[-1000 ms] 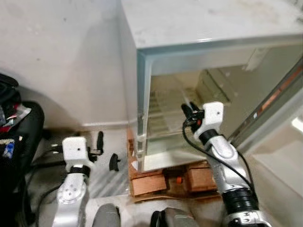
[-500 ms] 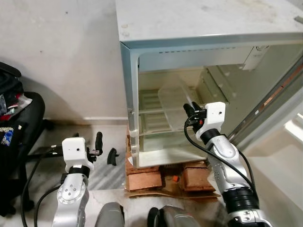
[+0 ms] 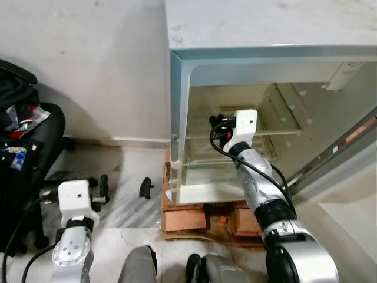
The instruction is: Restocking fridge
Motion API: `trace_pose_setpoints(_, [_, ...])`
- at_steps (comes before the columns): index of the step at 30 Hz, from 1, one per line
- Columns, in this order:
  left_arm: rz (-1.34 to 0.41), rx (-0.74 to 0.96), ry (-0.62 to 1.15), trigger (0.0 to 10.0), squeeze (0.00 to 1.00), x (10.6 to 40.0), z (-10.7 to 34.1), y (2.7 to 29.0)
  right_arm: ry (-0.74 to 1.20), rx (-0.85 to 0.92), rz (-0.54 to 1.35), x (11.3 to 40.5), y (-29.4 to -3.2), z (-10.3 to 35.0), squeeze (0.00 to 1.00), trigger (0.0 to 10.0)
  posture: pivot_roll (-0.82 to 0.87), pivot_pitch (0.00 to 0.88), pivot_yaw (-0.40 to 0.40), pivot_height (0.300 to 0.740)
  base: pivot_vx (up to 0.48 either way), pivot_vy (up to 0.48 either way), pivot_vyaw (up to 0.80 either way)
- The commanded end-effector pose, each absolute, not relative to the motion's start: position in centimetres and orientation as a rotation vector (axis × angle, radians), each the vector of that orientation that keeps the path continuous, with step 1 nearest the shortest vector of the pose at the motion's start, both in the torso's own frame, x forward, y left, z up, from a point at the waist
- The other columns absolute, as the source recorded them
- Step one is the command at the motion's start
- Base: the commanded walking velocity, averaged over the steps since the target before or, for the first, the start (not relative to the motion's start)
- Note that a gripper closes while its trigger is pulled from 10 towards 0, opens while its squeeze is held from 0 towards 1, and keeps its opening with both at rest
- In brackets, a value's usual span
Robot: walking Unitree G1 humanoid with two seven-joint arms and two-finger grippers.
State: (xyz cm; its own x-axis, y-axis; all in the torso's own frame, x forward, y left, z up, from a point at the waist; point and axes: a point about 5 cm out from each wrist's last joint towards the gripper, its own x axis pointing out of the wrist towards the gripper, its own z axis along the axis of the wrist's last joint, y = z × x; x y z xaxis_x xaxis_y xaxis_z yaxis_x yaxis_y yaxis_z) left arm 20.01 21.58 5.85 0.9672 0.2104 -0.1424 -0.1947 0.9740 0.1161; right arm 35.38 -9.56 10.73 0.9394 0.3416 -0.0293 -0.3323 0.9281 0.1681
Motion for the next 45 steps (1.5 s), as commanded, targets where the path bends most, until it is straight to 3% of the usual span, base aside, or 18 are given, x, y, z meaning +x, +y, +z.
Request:
trace_pose_setpoints(1, [0.218,0.115,0.153,10.0,0.00,19.3,6.2,21.5,0.072,0.168,0.352,36.1,-8.8,11.1,0.00,10.0,0.32,0.221,-0.098,0.740,0.000,0.000,0.00])
trace_pose_setpoints(12, [0.296,0.105,0.195,10.0,0.00,15.6,6.7,21.4,0.124,0.270,0.238,37.8,-7.5,12.1,0.00,10.0,0.38,0.308,-0.143,0.740,0.000,0.000,0.00])
trace_pose_setpoints(23, [0.253,0.108,0.199,10.0,0.00,14.7,7.3,21.4,0.228,0.342,0.084,37.6,-7.9,10.6,0.00,10.0,0.40,0.332,-0.147,0.740,0.000,0.000,0.00])
trace_pose_setpoints(24, [0.240,0.114,0.199,10.0,0.00,14.8,7.3,21.2,0.238,0.361,0.086,37.4,-7.6,10.5,1.00,10.0,0.40,0.330,-0.146,0.740,0.000,0.000,0.00])
trace_pose_setpoints(31, [0.212,0.137,0.198,10.0,0.00,15.3,7.4,20.9,0.261,0.508,0.079,37.4,-6.7,10.6,1.00,10.0,0.40,0.316,-0.139,0.740,0.000,0.000,0.00])
trace_pose_setpoints(45, [0.203,0.155,0.184,10.0,0.00,16.7,7.2,21.2,0.179,0.720,0.053,38.9,-8.4,13.0,1.00,10.0,0.38,0.257,-0.136,0.740,0.000,0.000,0.00])
